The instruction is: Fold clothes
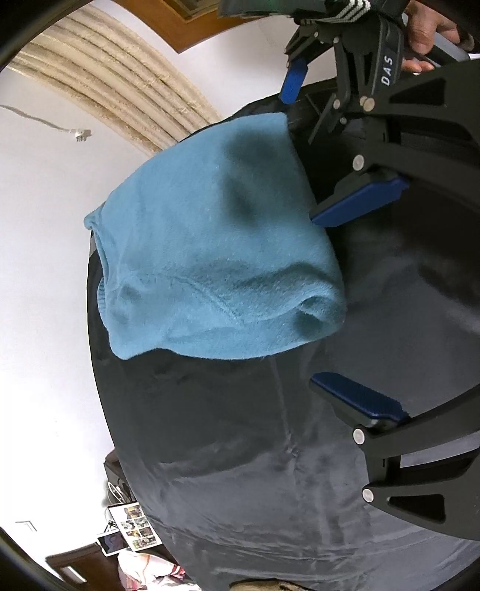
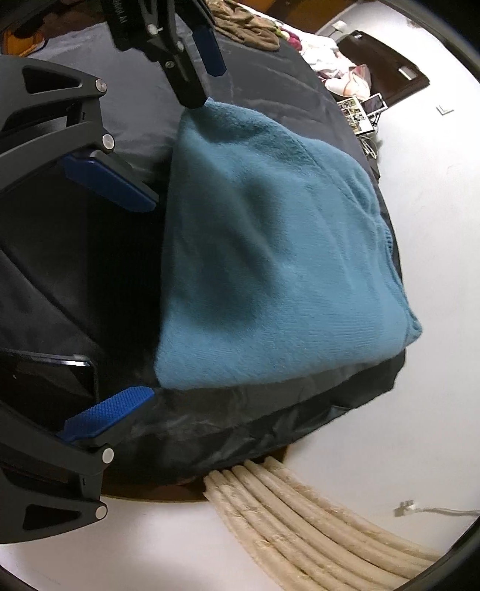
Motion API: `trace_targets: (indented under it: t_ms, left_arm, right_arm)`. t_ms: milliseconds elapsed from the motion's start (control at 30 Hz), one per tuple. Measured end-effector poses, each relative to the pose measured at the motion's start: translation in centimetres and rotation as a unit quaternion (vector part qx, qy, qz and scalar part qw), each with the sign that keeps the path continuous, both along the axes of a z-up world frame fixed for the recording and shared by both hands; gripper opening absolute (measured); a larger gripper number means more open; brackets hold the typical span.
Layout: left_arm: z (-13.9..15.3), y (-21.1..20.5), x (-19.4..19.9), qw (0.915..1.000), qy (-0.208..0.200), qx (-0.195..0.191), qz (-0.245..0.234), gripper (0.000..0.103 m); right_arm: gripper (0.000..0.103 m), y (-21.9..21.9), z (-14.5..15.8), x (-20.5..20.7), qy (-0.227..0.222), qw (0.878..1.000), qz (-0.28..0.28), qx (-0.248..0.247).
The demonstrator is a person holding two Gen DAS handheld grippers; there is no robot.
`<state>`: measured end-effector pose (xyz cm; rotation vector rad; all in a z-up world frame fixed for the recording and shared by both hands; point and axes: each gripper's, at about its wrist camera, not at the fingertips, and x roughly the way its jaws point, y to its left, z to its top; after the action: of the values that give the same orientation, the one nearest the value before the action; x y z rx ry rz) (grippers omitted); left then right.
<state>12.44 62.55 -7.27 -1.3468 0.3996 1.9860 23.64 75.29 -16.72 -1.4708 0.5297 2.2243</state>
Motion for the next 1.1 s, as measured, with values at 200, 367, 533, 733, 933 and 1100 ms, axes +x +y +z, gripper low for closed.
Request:
trace_targets:
  t_ms: [200, 367, 533, 733, 933, 1100]
  left_arm:
    - [0.1, 0.2, 0.2, 0.9994, 0.009, -0.031, 0.007, 0.087]
    - [-0.3, -0.1, -0.6, 0.9989, -0.019, -0.035, 0.025, 0.088]
    - [-0.2, 0.0, -0.7, 0.9989, -0.026, -0.034, 0.022, 0.088]
    - [0.2, 0.4, -0.8, 0.9987, -0.027, -0.04, 0.019, 0.09]
    - [3.4, -0.2, -0.5, 0.9979, 0.049, -0.005, 0.042, 0.09]
    - [5.6, -0.4, -0.8, 0.9945, 0.083, 0.006, 0.064, 0.102]
  right_arm:
    - [0.097, -0.7, 0.2, -0.3, -0.02, 1.0, -0.002, 0.019]
    - [0.097, -0.6, 0.4, -0.3, -0.03, 0.999, -0.012, 0.025]
    - [0.097, -0.5, 0.2, -0.5, -0.048, 0.999, -0.014, 0.015]
    - [0.097, -0.3, 0.2, -0.9, -0.075, 0.997, -0.017, 0.001]
    - [0.097, 0.3, 3.1, -0.4, -0.047, 0.997, -0.041, 0.045]
    - [0.097, 0.8, 6.7, -0.2, -0.004, 0.994, -0.056, 0.091]
